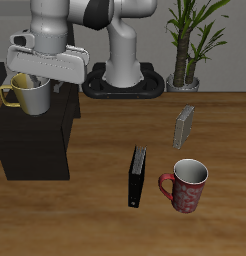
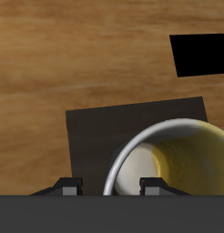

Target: Place the white-yellow mug on top of the shelf

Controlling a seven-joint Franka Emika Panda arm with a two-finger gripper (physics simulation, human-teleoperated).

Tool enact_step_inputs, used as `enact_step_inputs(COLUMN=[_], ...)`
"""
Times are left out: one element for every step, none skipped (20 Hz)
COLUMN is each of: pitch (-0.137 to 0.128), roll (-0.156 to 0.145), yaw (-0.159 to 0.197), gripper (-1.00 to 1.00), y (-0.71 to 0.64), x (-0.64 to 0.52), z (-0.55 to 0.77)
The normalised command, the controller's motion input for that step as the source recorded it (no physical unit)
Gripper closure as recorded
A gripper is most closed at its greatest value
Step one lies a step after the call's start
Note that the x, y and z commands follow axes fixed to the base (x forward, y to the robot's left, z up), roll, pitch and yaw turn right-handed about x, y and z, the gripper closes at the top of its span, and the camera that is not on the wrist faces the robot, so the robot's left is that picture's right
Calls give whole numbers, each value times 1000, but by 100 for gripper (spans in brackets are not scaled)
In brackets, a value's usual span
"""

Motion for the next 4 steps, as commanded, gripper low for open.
enact_step_inputs(pitch=[17, 17, 12, 13], roll=[-2, -11, -12, 3], yaw=[15, -24, -40, -11], gripper=[-100, -100, -100, -100], y=[29, 23, 39, 53], x=[14, -17, -39, -44], z=[-36, -2, 24, 32])
